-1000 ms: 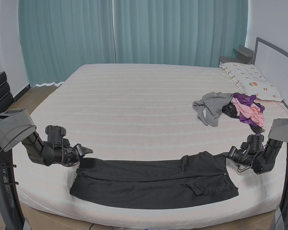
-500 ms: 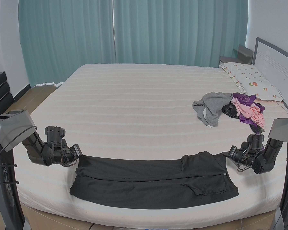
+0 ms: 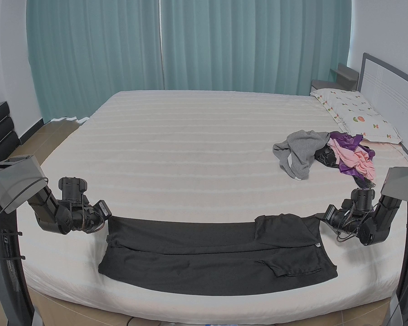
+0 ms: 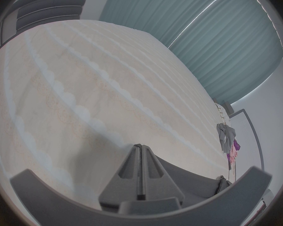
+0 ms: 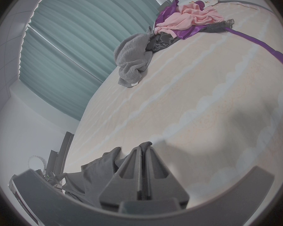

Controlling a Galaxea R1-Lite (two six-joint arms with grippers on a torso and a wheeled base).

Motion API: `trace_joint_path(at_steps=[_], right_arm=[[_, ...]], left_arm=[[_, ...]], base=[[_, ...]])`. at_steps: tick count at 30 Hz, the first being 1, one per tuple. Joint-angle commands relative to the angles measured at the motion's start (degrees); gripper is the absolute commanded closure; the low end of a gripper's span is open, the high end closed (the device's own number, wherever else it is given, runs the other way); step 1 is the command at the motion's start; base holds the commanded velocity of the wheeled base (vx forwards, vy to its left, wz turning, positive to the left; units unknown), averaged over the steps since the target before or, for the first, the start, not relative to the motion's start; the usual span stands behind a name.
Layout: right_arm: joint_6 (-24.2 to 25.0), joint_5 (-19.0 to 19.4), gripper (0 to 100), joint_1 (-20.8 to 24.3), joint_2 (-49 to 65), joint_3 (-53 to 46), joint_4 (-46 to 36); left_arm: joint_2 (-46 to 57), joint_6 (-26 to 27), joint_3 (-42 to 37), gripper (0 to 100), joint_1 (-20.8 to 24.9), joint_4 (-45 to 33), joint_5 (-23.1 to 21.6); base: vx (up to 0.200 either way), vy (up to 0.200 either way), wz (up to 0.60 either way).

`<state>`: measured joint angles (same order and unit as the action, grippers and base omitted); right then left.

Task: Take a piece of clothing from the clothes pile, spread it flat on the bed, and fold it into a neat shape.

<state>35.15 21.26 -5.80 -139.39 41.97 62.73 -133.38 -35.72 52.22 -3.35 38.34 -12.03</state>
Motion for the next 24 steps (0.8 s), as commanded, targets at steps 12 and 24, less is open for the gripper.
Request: trace_joint_path(at_steps=[12,24], right_arm=[[-0.17,0.01,100,0.18,-0.97,1.89,1.78],[0.01,0.27,0,0.18,-0.71,1.01,2.04]], left_arm=[[-2.59,-0.05,2.71,100,0.1,0.77,0.08],[-2.59,-0.14,2.62,0,0.1,0.68,0.08]], base=[[0.0,0.0,0.0],[0.0,0.0,0.0]])
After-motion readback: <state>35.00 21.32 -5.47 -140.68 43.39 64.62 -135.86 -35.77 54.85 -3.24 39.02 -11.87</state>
